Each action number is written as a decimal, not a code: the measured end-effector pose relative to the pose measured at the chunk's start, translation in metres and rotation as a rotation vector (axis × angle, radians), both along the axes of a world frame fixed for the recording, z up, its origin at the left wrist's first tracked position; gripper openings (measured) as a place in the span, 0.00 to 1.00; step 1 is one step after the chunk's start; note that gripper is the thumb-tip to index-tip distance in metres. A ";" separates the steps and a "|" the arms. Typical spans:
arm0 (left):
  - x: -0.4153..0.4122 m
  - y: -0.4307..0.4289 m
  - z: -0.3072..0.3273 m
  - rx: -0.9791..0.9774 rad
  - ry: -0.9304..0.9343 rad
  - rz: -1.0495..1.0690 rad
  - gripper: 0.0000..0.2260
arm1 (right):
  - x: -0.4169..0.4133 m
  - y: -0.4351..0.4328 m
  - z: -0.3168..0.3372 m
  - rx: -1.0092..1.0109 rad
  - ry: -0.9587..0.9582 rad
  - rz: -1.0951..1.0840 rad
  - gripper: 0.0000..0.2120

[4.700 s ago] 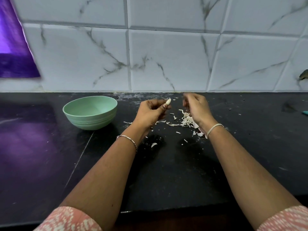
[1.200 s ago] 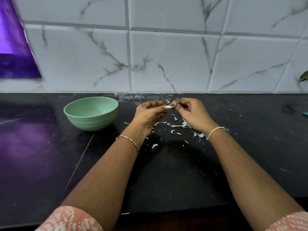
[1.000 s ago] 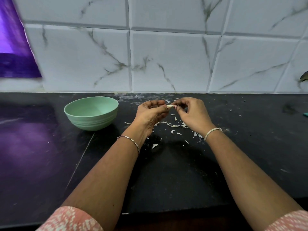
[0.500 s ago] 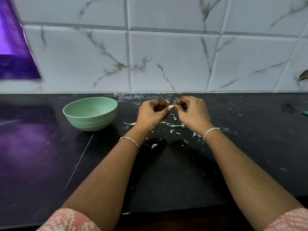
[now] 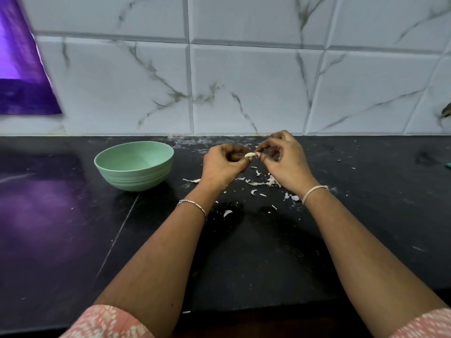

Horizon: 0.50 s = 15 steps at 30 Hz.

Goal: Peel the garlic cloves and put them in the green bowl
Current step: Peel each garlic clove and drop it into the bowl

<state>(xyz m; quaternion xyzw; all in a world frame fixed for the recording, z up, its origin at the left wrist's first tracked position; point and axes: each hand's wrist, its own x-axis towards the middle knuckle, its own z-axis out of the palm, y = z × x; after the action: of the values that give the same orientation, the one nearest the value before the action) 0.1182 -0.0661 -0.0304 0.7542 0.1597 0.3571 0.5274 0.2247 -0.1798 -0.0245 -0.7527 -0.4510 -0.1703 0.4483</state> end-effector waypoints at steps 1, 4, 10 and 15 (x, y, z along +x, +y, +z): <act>0.000 0.000 0.000 -0.001 0.003 0.001 0.06 | -0.001 0.000 0.000 -0.008 -0.029 -0.007 0.04; 0.001 0.001 -0.001 -0.036 0.004 -0.001 0.07 | -0.004 0.000 -0.001 -0.068 -0.112 -0.019 0.06; 0.002 0.002 -0.004 -0.085 0.003 -0.021 0.06 | 0.001 0.001 -0.002 -0.116 -0.181 -0.045 0.05; 0.004 0.000 -0.004 -0.119 0.006 -0.032 0.04 | 0.000 0.004 -0.004 -0.135 -0.207 -0.076 0.06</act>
<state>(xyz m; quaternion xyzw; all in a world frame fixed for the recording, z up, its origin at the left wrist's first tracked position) 0.1218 -0.0665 -0.0341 0.7250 0.1701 0.3361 0.5767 0.2245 -0.1761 -0.0288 -0.7762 -0.4763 -0.2334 0.3408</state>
